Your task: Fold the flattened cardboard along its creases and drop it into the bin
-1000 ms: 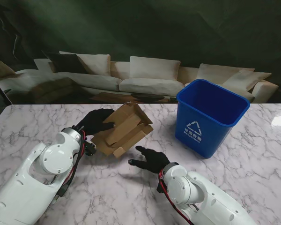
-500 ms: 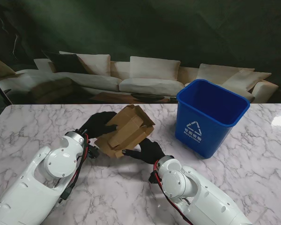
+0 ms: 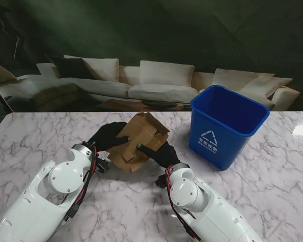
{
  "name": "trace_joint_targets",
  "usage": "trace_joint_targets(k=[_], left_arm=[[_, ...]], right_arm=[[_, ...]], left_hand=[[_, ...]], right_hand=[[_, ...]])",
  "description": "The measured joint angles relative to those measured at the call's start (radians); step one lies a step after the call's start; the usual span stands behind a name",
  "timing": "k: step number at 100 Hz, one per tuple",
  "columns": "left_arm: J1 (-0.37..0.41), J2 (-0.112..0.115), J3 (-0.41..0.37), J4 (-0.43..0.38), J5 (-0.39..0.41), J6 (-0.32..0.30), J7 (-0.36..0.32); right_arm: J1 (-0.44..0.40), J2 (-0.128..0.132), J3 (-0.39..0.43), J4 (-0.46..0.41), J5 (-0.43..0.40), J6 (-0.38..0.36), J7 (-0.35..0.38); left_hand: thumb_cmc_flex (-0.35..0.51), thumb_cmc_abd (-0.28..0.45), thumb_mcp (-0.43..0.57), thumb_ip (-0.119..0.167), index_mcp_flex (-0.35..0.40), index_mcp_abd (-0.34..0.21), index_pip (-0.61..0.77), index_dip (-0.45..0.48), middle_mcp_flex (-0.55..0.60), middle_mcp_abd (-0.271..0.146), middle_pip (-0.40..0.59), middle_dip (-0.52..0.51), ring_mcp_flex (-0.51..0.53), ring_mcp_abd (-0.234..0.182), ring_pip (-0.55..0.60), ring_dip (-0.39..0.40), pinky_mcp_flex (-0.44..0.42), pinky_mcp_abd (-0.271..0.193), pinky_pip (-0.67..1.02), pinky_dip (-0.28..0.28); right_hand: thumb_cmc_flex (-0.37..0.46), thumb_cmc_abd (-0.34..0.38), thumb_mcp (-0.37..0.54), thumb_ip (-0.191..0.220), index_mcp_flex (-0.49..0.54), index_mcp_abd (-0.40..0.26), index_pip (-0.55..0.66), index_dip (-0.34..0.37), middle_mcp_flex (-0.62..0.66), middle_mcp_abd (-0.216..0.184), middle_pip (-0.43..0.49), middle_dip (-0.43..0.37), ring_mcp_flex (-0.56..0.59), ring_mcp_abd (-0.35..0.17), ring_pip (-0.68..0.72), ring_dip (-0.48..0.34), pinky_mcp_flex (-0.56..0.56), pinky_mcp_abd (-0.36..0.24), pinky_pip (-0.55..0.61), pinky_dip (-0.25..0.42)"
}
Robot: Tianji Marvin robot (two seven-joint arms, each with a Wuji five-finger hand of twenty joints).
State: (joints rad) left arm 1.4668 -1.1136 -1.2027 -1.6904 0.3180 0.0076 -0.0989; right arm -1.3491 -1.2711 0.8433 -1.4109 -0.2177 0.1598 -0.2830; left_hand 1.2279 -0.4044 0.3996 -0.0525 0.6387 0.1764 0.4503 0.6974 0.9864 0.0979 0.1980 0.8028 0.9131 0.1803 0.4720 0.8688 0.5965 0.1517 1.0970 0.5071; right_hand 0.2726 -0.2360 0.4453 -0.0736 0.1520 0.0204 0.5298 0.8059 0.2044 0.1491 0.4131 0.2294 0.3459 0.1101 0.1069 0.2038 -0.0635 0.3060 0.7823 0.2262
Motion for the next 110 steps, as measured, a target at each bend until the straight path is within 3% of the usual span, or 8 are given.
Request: trace_joint_targets(k=[19, 24, 34, 51, 62, 79, 91, 110], left_arm=[[-0.011, 0.000, 0.010, 0.011, 0.004, 0.014, 0.008], [-0.016, -0.001, 0.014, 0.018, 0.007, 0.017, 0.012], [-0.028, -0.002, 0.024, 0.033, 0.044, 0.021, 0.019], [-0.039, -0.003, 0.030, 0.056, 0.038, 0.030, 0.020], [-0.042, -0.003, 0.031, 0.062, 0.035, 0.035, 0.016], [-0.037, -0.002, 0.023, 0.061, 0.045, 0.028, 0.013], [-0.019, -0.004, 0.014, 0.058, 0.051, 0.025, 0.046], [0.005, -0.012, -0.008, 0.052, 0.048, 0.028, 0.061]], right_arm=[[-0.022, -0.007, 0.019, -0.008, 0.034, -0.080, -0.047], [-0.028, -0.007, 0.024, -0.018, 0.051, -0.080, -0.046], [-0.044, -0.006, 0.036, -0.058, 0.093, -0.051, -0.018], [-0.047, -0.001, 0.034, -0.064, 0.050, -0.066, -0.014], [-0.048, 0.004, 0.029, -0.061, 0.015, -0.090, -0.027], [-0.048, 0.003, 0.022, -0.055, 0.008, -0.129, -0.070], [-0.046, 0.001, 0.018, -0.048, -0.037, -0.160, -0.087], [-0.043, 0.002, 0.016, -0.052, -0.078, -0.163, -0.090]], left_hand=[[-0.003, 0.000, -0.014, -0.010, -0.002, 0.002, 0.005, 0.000, 0.000, 0.000, 0.011, 0.010, -0.010, 0.000, 0.000, 0.000, -0.012, 0.000, -0.015, -0.012], [-0.003, 0.000, -0.016, -0.010, -0.002, 0.002, 0.005, 0.000, 0.000, 0.000, 0.012, 0.011, -0.012, 0.001, 0.000, 0.000, -0.015, 0.000, -0.027, -0.014], [-0.013, 0.000, -0.016, -0.025, -0.002, 0.002, 0.006, -0.003, 0.000, 0.000, 0.013, 0.011, -0.013, 0.001, 0.000, -0.002, -0.024, 0.000, -0.040, -0.015], [-0.025, 0.000, -0.040, -0.042, -0.012, 0.007, 0.006, -0.013, -0.001, 0.000, 0.013, 0.012, -0.023, 0.001, 0.000, -0.005, -0.028, 0.001, -0.040, -0.015], [-0.033, 0.000, -0.050, -0.042, -0.014, 0.007, 0.005, -0.026, -0.018, 0.000, 0.015, 0.012, -0.036, 0.002, 0.001, -0.027, -0.041, 0.001, -0.040, -0.015], [-0.021, 0.065, -0.179, -0.036, -0.053, 0.017, -0.053, -0.056, -0.112, 0.037, -0.002, -0.040, -0.125, 0.027, -0.019, -0.151, -0.113, 0.006, -0.040, -0.014], [-0.008, 0.136, -0.360, 0.041, -0.077, 0.039, -0.134, -0.074, -0.303, 0.104, 0.055, -0.297, -0.268, 0.077, -0.078, -0.231, -0.232, 0.036, -0.114, -0.013], [-0.088, 0.213, -0.413, 0.042, -0.127, 0.050, -0.261, -0.186, -0.453, 0.136, -0.033, -0.444, -0.427, 0.135, -0.186, -0.344, -0.435, 0.123, -0.299, -0.026]], right_hand=[[0.263, -0.008, -0.196, 0.000, 0.034, -0.190, 0.327, -0.020, 0.031, -0.089, 0.194, 0.075, -0.010, -0.025, 0.048, 0.000, -0.001, -0.003, 0.003, -0.018], [0.355, -0.008, -0.253, 0.000, 0.106, -0.235, 0.424, -0.085, 0.119, -0.113, 0.206, 0.088, 0.024, -0.027, 0.071, 0.000, 0.011, -0.003, 0.012, -0.019], [0.423, -0.021, -0.151, -0.036, 0.230, -0.298, 0.538, -0.186, 0.301, -0.147, 0.235, 0.114, 0.104, -0.037, 0.128, 0.014, 0.043, -0.003, 0.044, -0.019], [0.422, -0.055, -0.022, -0.101, 0.305, -0.217, 0.510, -0.294, 0.674, -0.188, 0.314, 0.198, 0.342, -0.075, 0.257, 0.109, 0.122, 0.020, 0.108, -0.017], [0.422, -0.077, 0.034, -0.122, 0.341, -0.169, 0.494, -0.333, 0.790, -0.181, 0.342, 0.230, 0.497, -0.085, 0.344, 0.165, 0.281, 0.026, 0.250, 0.070], [0.436, -0.126, 0.090, -0.133, 0.410, -0.106, 0.484, -0.384, 0.902, -0.149, 0.387, 0.246, 0.723, -0.081, 0.493, 0.247, 0.593, -0.081, 0.461, 0.200], [0.483, -0.126, 0.155, -0.136, 0.437, -0.100, 0.470, -0.407, 0.951, -0.145, 0.429, 0.274, 0.785, -0.070, 0.538, 0.276, 0.669, -0.081, 0.489, 0.236], [0.483, -0.126, 0.165, -0.138, 0.437, -0.100, 0.468, -0.398, 0.950, -0.145, 0.439, 0.317, 0.795, -0.060, 0.539, 0.299, 0.682, -0.079, 0.490, 0.267]])
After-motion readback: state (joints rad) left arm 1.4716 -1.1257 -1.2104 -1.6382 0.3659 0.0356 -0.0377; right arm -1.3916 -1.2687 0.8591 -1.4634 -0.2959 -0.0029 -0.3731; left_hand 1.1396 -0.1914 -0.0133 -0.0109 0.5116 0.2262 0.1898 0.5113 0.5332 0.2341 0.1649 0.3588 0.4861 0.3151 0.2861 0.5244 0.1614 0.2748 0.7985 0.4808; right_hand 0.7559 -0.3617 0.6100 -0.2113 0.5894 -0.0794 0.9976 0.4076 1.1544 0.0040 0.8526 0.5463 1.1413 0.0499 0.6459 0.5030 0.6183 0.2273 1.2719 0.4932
